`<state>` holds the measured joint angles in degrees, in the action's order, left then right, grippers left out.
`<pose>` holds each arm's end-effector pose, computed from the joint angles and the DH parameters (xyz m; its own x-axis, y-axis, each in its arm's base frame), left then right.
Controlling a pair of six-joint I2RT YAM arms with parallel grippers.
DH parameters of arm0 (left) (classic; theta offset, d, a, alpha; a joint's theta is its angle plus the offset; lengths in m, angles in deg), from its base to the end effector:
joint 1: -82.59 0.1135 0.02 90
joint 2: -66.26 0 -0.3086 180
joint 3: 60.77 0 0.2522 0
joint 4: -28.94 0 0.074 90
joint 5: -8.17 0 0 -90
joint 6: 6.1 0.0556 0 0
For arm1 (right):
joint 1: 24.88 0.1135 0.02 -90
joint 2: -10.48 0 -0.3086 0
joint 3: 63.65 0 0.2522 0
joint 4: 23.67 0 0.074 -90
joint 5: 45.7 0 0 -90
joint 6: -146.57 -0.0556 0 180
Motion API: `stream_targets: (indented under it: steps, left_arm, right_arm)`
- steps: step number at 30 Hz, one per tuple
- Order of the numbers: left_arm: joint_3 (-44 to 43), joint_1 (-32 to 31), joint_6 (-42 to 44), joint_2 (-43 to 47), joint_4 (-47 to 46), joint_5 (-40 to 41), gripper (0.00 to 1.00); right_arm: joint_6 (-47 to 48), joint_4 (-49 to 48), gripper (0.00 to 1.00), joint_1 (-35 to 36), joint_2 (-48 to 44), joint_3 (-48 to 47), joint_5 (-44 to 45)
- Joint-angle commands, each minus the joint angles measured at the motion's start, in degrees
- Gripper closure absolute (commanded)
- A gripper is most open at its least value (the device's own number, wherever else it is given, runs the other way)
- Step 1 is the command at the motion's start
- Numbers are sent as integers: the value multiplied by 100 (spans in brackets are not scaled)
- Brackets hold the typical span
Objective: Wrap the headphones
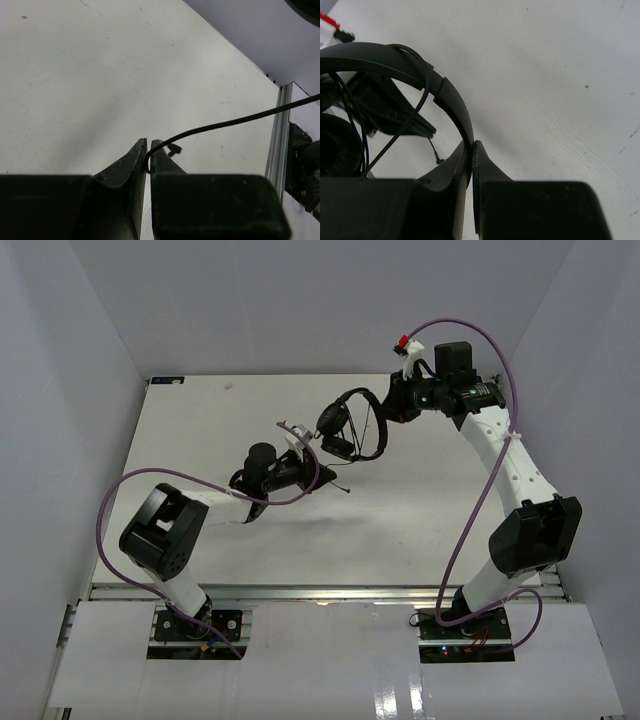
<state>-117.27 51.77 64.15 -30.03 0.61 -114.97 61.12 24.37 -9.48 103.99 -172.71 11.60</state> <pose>0.2985 -0.2135 0.2349 -0.4610 -0.0544 -0.8857 0.7792 0.4528 -0.4334 0.3620 0.1309 0.4242 -0.4637 -0.1970 -0.8638 -0.7018 0.6768 0.2224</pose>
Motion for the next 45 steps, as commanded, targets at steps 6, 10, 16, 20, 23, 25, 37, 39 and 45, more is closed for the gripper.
stream_targets:
  steps: [6, 10, 16, 20, 23, 25, 37, 39, 45]
  left_arm:
    - [-294, 439, 803, -199, 285, -1178, 94]
    - [-575, 579, 1108, -405, 620, -1319, 98]
    - [-1406, 689, 1867, -921, 2079, -1373, 96]
    - [-1899, 771, 2279, -1149, 2812, -1176, 95]
    - [-2100, 825, 2488, -1205, 3148, -1005, 93]
    - [-2160, 873, 2561, -1185, 3283, -849, 90]
    - [-2312, 955, 3095, -1220, 3625, 186, 80]
    - [-2373, 955, 3149, -1287, 3688, 245, 80]
    - [-2584, 1006, 3186, -1523, 3849, 358, 78]
  right_arm:
    - [1499, 207, 92, 120, -642, 821, 227]
    - [2043, 149, 92, 302, -783, 1141, 786]
    - [2753, 9, 92, 866, -763, 1520, 1653]
    - [3084, -239, 92, 1256, -587, 1796, 2151]
    - [3192, -301, 92, 1375, -274, 1720, 2193]
    - [3227, -307, 92, 1390, -4, 1534, 2166]
    - [3174, -413, 92, 1494, 1349, 678, 2253]
    - [3142, -423, 92, 1505, 1533, 620, 2296]
    - [3010, -501, 92, 1504, 1800, 452, 2398]
